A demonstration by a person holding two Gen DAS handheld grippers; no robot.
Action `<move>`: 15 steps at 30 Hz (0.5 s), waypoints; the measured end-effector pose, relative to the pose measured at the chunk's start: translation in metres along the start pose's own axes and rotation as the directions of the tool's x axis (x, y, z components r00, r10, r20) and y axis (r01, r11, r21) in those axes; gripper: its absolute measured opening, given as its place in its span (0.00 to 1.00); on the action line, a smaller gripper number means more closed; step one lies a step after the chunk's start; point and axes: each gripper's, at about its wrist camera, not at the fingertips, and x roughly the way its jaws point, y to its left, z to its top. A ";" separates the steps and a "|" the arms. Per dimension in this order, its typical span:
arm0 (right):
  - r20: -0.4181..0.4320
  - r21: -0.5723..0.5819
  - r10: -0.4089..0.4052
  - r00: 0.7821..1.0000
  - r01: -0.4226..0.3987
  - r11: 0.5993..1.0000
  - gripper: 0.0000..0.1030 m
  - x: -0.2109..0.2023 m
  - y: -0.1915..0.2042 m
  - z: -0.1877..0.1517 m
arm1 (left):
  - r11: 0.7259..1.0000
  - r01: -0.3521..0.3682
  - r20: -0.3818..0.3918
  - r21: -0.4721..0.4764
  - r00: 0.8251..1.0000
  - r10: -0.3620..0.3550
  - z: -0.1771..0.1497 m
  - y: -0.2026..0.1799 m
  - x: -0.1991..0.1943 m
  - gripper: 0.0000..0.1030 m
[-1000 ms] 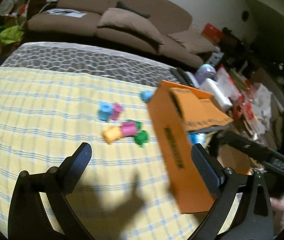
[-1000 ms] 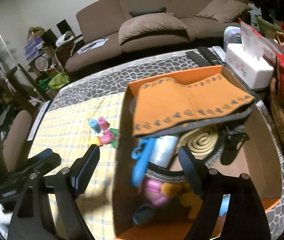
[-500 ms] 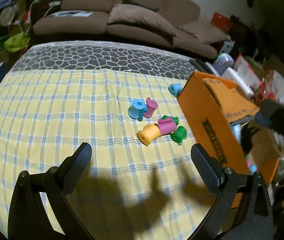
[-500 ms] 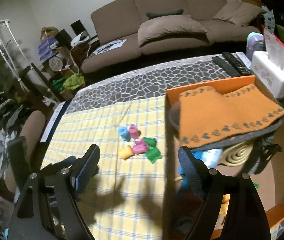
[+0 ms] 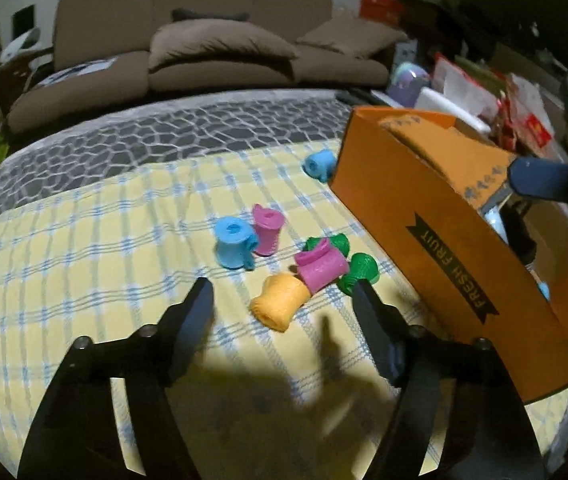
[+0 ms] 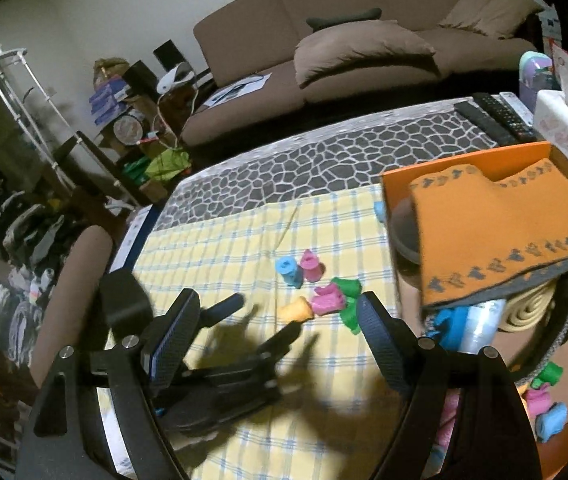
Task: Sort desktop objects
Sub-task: 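Close the left tool on the yellow roller and lift it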
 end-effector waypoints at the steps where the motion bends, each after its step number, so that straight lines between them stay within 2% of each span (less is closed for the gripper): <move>1: -0.003 -0.004 -0.002 1.000 0.002 1.000 0.77 0.002 0.001 0.000 | 1.000 0.004 -0.020 0.006 1.000 -0.004 0.000 -0.001 0.007 0.62; 3: -0.007 -0.004 -0.008 1.000 0.008 1.000 0.74 0.006 0.001 0.001 | 1.000 0.018 -0.053 0.005 0.998 -0.018 -0.003 -0.001 0.018 0.61; 6: -0.006 0.002 -0.019 1.000 0.019 1.000 0.64 0.010 -0.002 0.004 | 1.000 0.020 -0.082 0.010 0.996 -0.019 -0.008 -0.002 0.029 0.61; 7: -0.004 0.006 -0.020 1.000 0.020 1.000 0.62 0.010 -0.003 0.005 | 1.000 0.021 -0.085 0.013 0.996 -0.020 -0.009 -0.002 0.031 0.58; 9: -0.003 0.009 -0.020 1.000 0.020 1.000 0.60 0.012 -0.004 0.005 | 1.000 0.026 -0.081 -0.002 0.996 -0.026 -0.009 0.002 0.032 0.46; 10: -0.004 0.007 -0.023 1.000 0.023 1.000 0.59 0.013 -0.003 0.005 | 1.000 0.026 -0.079 -0.017 0.996 -0.027 -0.009 0.005 0.031 0.36; 15: -0.019 -0.008 -0.040 0.999 0.040 0.999 0.58 0.020 0.001 0.003 | 0.994 0.069 -0.061 -0.086 0.995 -0.075 -0.011 0.019 0.027 0.34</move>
